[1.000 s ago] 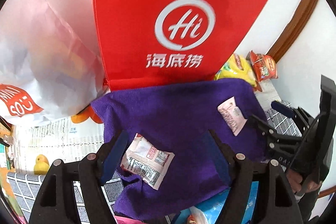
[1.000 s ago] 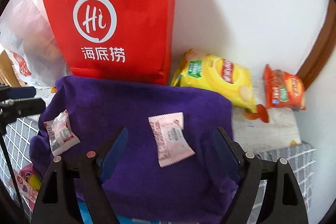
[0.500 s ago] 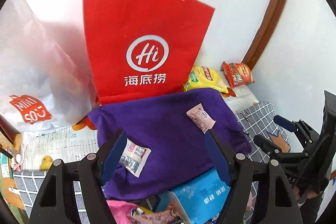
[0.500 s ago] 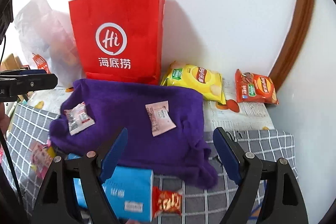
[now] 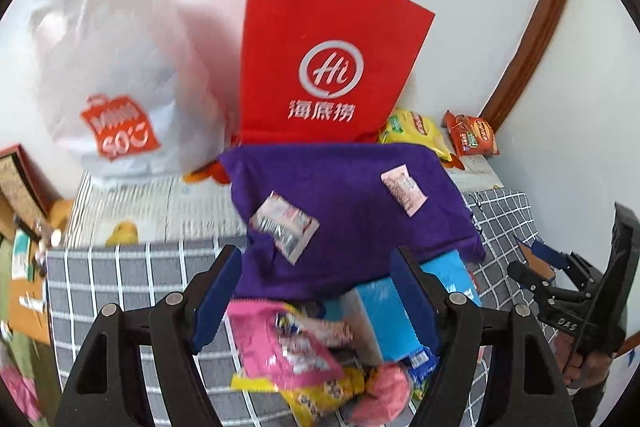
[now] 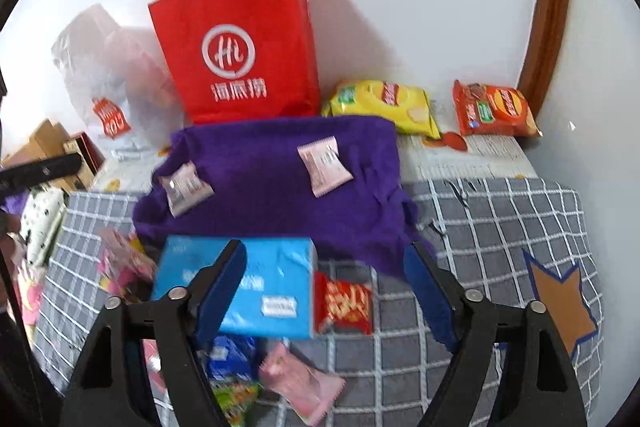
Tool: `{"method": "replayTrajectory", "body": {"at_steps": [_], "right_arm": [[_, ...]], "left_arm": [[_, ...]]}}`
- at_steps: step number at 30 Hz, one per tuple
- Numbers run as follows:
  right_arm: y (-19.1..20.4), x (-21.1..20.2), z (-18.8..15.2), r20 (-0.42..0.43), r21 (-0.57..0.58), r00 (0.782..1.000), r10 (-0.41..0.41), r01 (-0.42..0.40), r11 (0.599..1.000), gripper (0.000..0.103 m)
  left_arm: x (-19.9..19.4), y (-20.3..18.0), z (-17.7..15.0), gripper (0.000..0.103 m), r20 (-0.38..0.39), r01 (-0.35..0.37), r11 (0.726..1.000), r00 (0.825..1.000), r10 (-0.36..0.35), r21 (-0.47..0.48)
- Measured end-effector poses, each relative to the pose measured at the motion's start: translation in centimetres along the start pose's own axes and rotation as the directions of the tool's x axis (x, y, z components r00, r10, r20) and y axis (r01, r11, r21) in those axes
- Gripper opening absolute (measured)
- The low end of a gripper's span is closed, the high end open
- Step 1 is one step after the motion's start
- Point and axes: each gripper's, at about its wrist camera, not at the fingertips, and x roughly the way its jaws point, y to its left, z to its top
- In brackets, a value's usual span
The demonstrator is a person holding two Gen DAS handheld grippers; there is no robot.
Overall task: Organize snacks
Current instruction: 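Move both open tools back toward the snack pile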
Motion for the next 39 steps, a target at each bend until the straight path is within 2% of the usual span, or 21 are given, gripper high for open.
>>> {"method": "replayTrajectory", "body": {"at_steps": [6, 10, 14, 19, 22, 23, 24, 31, 32, 33, 34, 35, 37, 39], "right_arm": [[-0.9, 1.4, -3.1, -0.044, -0.056, 0.999, -0.032, 0.030, 0.998, 0.058], [-1.5, 2.9, -5.1, -0.068, -0.107, 0.997, -0.047, 0.039, 0.993, 0.052], [-2.4, 4.7, -6.1, -0.100, -0.116, 0.995, -0.016, 0.005, 0.993, 0.052], [-2.7, 7.0, -6.7, -0.113, -0.175, 0.993, -0.020, 0.000, 0.985, 0.054], [-2.6, 8.0, -6.5, -0.103, -0.202, 0.994, -0.019, -0.003, 0.979, 0.061], [-2.6, 8.2, -6.4, -0.100, -0.209, 0.995, -0.016, -0.006, 0.978, 0.068], [-2.6, 8.6, -6.3, -0.094, -0.223, 0.995, -0.019, -0.003, 0.975, 0.070], [-3.0, 10.5, -5.3, -0.083, -0.243, 0.996, 0.038, -0.057, 0.968, 0.070], [-3.0, 10.6, -5.3, -0.082, -0.248, 0.995, 0.052, -0.071, 0.966, 0.069], [-3.1, 10.7, -5.2, -0.080, -0.250, 0.994, 0.070, -0.088, 0.964, 0.059], [-3.0, 10.6, -5.3, -0.085, -0.253, 0.992, 0.098, -0.116, 0.960, 0.053], [-3.0, 10.5, -5.4, -0.085, -0.256, 0.991, 0.105, -0.124, 0.959, 0.050], [-2.8, 9.7, -5.7, -0.062, -0.267, 0.994, 0.094, -0.108, 0.958, 0.038], [-3.0, 8.7, -6.1, -0.054, -0.260, 0.994, 0.096, -0.106, 0.960, 0.036]], "left_arm": [[-0.4, 0.4, -2.5, 0.073, -0.016, -0.017, 0.999, 1.000, 0.017, -0.034], [0.1, 0.1, -3.9, 0.074, -0.033, -0.054, 0.998, 0.998, 0.053, -0.024], [1.0, 0.2, -5.0, 0.074, -0.055, -0.084, 0.996, 0.995, 0.082, -0.033], [1.7, 0.4, -5.8, 0.074, -0.075, -0.108, 0.993, 0.992, 0.105, -0.038], [1.9, 0.7, -6.0, 0.074, -0.079, -0.111, 0.993, 0.991, 0.107, -0.049], [1.9, 0.9, -6.1, 0.074, -0.077, -0.110, 0.992, 0.991, 0.106, -0.054], [1.9, 1.0, -6.2, 0.074, -0.076, -0.111, 0.992, 0.991, 0.106, -0.058], [1.8, 1.6, -7.0, 0.074, -0.084, -0.133, 0.989, 0.988, 0.127, -0.061], [1.7, 1.6, -7.1, 0.074, -0.085, -0.132, 0.989, 0.988, 0.127, -0.061], [1.8, 1.6, -7.1, 0.075, -0.086, -0.130, 0.990, 0.988, 0.125, -0.062], [1.8, 1.7, -7.2, 0.075, -0.088, -0.129, 0.990, 0.988, 0.123, -0.064], [1.9, 1.7, -7.3, 0.075, -0.090, -0.128, 0.990, 0.989, 0.121, -0.067], [1.9, 1.8, -7.5, 0.075, -0.092, -0.120, 0.990, 0.989, 0.113, -0.074], [1.9, 1.7, -7.7, 0.075, -0.092, -0.113, 0.991, 0.990, 0.106, -0.076]]}}
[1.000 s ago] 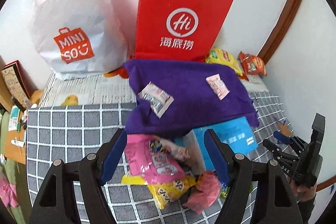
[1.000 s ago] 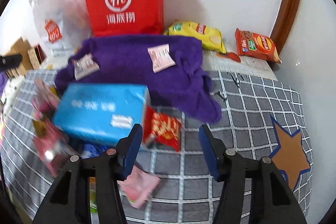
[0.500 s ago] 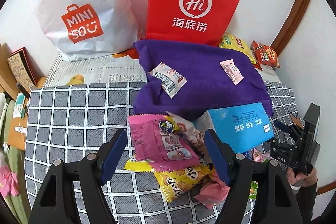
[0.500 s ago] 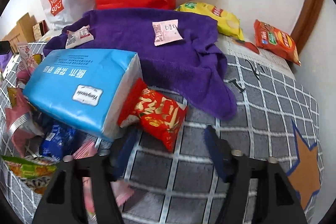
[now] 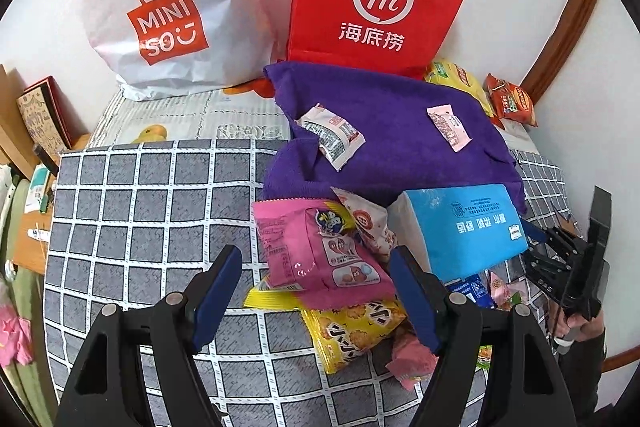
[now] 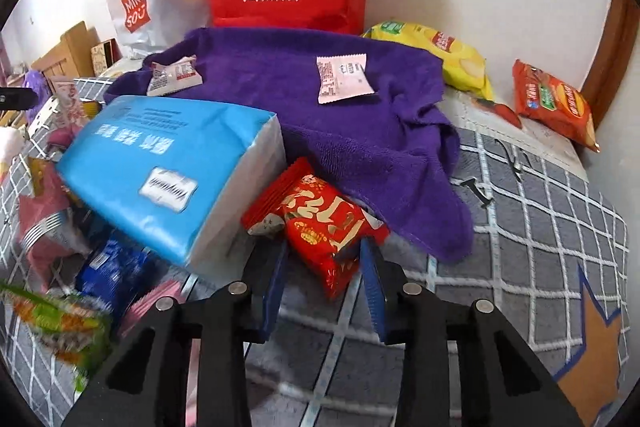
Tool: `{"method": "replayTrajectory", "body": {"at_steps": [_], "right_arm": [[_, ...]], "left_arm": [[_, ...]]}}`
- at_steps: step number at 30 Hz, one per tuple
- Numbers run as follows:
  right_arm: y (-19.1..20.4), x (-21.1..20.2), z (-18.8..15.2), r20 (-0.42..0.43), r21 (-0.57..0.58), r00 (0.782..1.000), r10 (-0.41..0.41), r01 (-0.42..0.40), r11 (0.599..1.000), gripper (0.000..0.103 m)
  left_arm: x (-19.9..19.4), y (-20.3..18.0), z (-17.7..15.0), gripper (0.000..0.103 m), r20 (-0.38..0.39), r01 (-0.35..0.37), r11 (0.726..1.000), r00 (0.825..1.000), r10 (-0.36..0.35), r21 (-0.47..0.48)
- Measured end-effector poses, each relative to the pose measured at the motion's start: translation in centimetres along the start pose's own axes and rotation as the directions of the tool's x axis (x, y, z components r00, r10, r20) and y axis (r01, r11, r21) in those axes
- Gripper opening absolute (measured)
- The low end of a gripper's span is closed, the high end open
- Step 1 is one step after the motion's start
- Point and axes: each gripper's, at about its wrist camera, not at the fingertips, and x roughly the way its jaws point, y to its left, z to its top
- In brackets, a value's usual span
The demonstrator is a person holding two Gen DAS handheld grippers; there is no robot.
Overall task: Organize snacks
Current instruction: 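Move both open tools back toward the snack pile, then grasp the red snack packet with the right tool while the left tool grasps the pink snack bag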
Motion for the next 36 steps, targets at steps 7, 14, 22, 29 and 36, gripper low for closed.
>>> {"method": "replayTrajectory", "body": {"at_steps": [7, 14, 22, 29, 36], "right_arm": [[-1.0, -4.3, -2.9, -0.009, 0.113, 1.000, 0.017, -0.016, 0.993, 0.029], [-0.3, -6.6, -4.5, 0.022, 0.131, 1.000, 0.020, -0.023, 0.991, 0.067], [0.9, -3.4, -3.8, -0.031, 0.034, 0.999, 0.042, -0.041, 0.999, 0.070], [-0.3, -2.1, -3.7, -0.066, 0.081, 0.998, 0.019, -0.013, 0.997, 0.049], [-1.7, -3.9, -3.9, -0.019, 0.177, 1.000, -0.024, 0.027, 0.984, 0.049]], "left_arm": [[-0.3, 0.1, -0.9, 0.075, 0.003, 0.021, 1.000, 1.000, -0.021, -0.003], [-0.3, 0.3, -1.7, 0.074, -0.005, 0.036, 0.999, 0.999, -0.036, -0.004], [-0.6, 1.0, -2.2, 0.074, 0.001, 0.037, 0.999, 0.999, -0.037, -0.015], [-0.2, 1.2, -2.6, 0.075, 0.000, 0.057, 0.998, 0.998, -0.057, -0.024], [1.3, 0.6, -2.1, 0.075, -0.014, 0.092, 0.995, 0.996, -0.092, -0.026]]}}
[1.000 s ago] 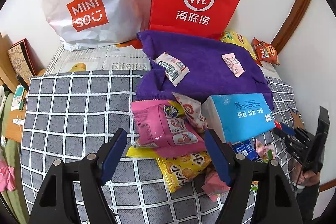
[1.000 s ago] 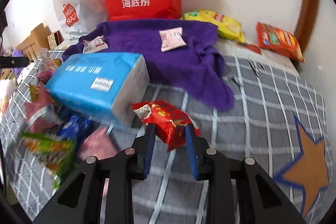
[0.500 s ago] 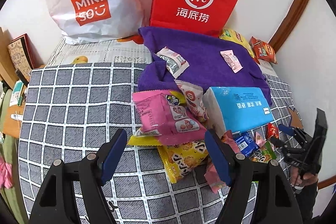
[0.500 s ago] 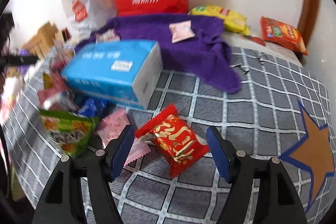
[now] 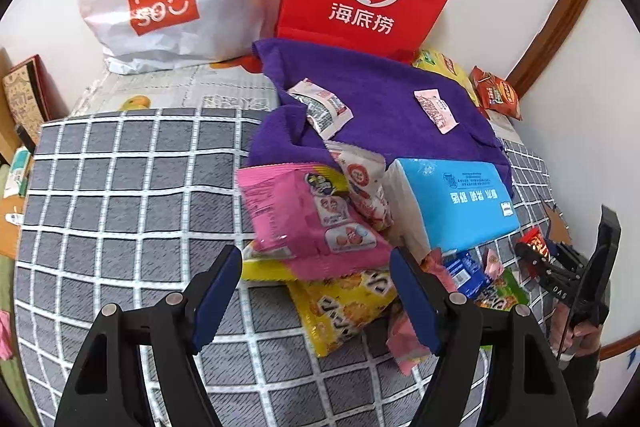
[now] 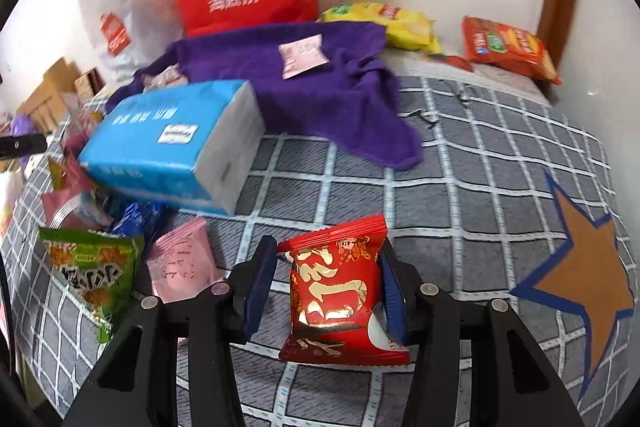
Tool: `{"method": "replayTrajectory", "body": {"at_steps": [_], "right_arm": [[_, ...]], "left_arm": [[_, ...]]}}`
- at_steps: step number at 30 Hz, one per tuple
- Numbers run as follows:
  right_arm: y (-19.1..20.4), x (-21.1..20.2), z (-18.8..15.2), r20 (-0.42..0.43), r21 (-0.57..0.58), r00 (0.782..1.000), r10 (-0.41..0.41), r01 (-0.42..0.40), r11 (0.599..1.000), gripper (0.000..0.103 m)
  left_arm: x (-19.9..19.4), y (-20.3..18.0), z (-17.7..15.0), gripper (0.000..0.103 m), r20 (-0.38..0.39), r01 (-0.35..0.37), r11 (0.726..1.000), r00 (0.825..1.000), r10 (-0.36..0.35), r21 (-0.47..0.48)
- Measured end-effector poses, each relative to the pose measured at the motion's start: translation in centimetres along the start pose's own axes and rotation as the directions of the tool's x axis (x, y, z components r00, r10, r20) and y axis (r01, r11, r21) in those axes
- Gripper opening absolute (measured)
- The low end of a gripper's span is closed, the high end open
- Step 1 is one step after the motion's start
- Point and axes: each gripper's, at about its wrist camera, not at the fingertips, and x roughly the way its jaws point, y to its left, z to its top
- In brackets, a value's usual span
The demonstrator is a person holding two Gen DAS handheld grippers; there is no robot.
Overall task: Organize snacks
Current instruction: 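Grasp the red snack packet with the right tool while the left tool grasps the pink snack bag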
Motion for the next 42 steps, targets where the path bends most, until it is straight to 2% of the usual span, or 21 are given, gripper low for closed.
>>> {"method": "replayTrajectory", "body": {"at_steps": [4, 7, 13, 15, 17, 19, 20, 25, 36, 42], "right_arm": [[-0.6, 1.0, -0.7, -0.015, 0.048, 1.000, -0.024, 0.025, 0.999, 0.049], [-0.2, 1.0, -1.0, 0.006, 0.040, 0.999, -0.044, 0.043, 0.998, 0.049], [0.2, 1.3, -1.0, 0.023, 0.034, 0.996, -0.085, 0.084, 0.996, 0.050], [0.2, 1.4, -0.9, 0.023, 0.037, 0.996, -0.086, 0.085, 0.996, 0.050], [0.1, 1.4, -0.9, 0.021, 0.041, 0.996, -0.087, 0.087, 0.995, 0.050], [0.2, 1.4, -0.8, 0.016, 0.042, 0.995, -0.096, 0.095, 0.995, 0.049], [0.3, 1.4, -0.7, 0.012, 0.042, 0.995, -0.102, 0.102, 0.994, 0.049], [1.0, 0.5, -0.6, 0.011, 0.030, 0.995, -0.104, 0.104, 0.994, 0.049], [2.0, -3.6, 0.0, 0.064, 0.059, 0.992, -0.109, 0.105, 0.993, 0.049], [2.7, -6.1, 0.6, 0.091, 0.075, 0.989, -0.113, 0.106, 0.991, 0.049]], "left_arm": [[1.5, 0.3, 1.1, 0.075, -0.023, 0.012, 0.999, 1.000, -0.013, -0.040], [2.9, 1.0, 1.8, 0.075, -0.051, 0.028, 0.997, 0.998, -0.032, -0.075], [4.7, 0.8, 1.9, 0.074, -0.079, 0.055, 0.996, 0.995, -0.061, -0.075], [4.9, 0.6, 2.0, 0.071, -0.077, 0.056, 0.996, 0.995, -0.061, -0.066], [5.0, 0.6, 2.2, 0.059, -0.070, 0.043, 0.997, 0.996, -0.048, -0.064], [5.0, 0.8, 2.3, 0.056, -0.070, 0.050, 0.996, 0.996, -0.054, -0.070], [4.8, 0.8, 2.3, 0.052, -0.067, 0.051, 0.996, 0.996, -0.056, -0.070], [3.7, 1.1, 1.7, 0.050, -0.045, 0.059, 0.996, 0.997, -0.062, -0.069], [-1.4, 1.4, -0.3, 0.049, 0.038, 0.051, 0.997, 0.998, -0.049, -0.058], [-4.3, 0.9, -1.1, 0.049, 0.088, 0.070, 0.997, 0.994, -0.066, -0.045]]}}
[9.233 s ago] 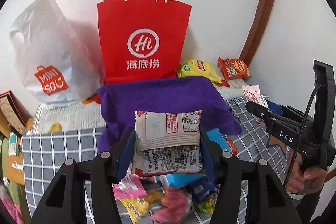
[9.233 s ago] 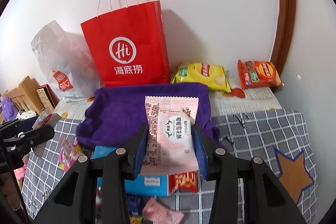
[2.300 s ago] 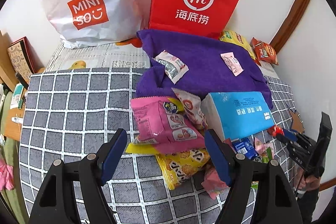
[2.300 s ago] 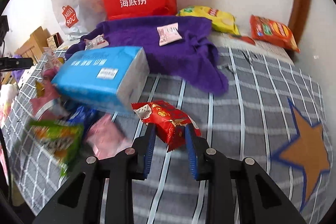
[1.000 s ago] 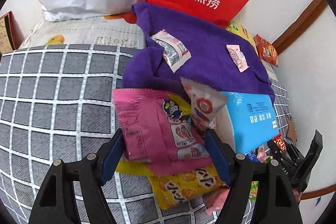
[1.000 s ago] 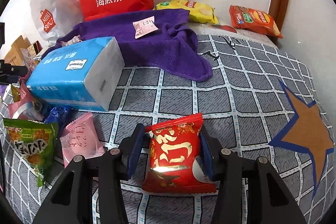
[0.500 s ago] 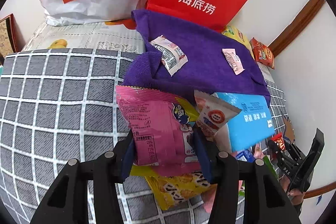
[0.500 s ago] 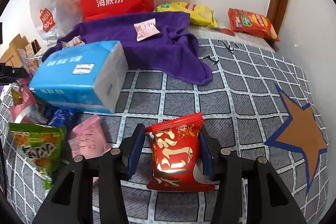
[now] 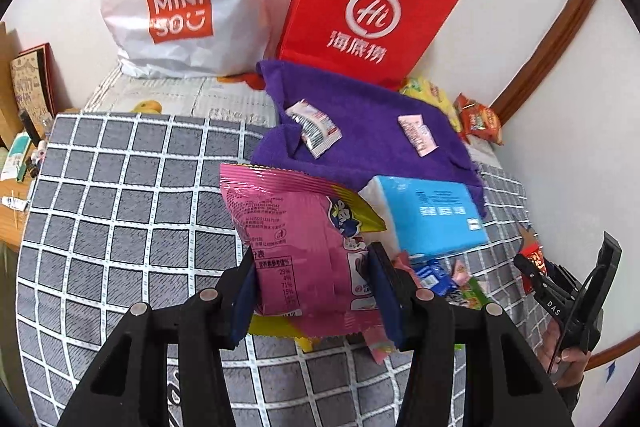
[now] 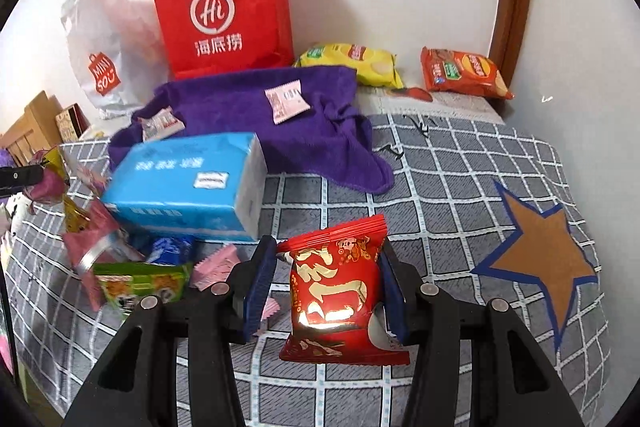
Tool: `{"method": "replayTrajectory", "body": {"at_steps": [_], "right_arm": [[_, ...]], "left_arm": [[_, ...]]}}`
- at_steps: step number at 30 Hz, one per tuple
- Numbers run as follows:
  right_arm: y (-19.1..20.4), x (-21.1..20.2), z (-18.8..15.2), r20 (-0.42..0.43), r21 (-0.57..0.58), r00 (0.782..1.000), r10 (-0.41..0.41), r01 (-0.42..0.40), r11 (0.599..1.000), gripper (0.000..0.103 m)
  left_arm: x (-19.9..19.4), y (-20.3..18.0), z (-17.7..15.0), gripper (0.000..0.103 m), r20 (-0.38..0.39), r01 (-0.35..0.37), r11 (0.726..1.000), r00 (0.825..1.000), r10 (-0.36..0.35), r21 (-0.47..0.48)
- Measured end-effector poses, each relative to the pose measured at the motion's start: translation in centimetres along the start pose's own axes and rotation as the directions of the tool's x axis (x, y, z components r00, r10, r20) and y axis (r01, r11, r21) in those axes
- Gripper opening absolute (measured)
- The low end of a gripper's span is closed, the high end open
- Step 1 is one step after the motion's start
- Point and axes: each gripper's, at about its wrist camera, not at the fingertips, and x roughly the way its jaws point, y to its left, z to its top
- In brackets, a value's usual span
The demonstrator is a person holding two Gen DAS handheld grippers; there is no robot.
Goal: Organize snacks
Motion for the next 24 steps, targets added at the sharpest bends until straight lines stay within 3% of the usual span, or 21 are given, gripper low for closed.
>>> {"method": "replayTrajectory", "body": {"at_steps": [13, 24], "right_arm": [[1.0, -4.4, 2.3, 0.036, -0.018, 0.999, 0.015, -0.014, 1.000, 0.049], [1.6, -5.2, 4.7, 0.049, -0.017, 0.998, 0.045, -0.044, 0.999, 0.049]], "left_arm": [[-3.8, -3.3, 0.2, 0.049, 0.079, 0.026, 0.998, 0.996, -0.030, 0.056], [-4.7, -5.5, 1.7, 0.049, 0.107, 0.041, 0.995, 0.993, -0.051, 0.092]]}}
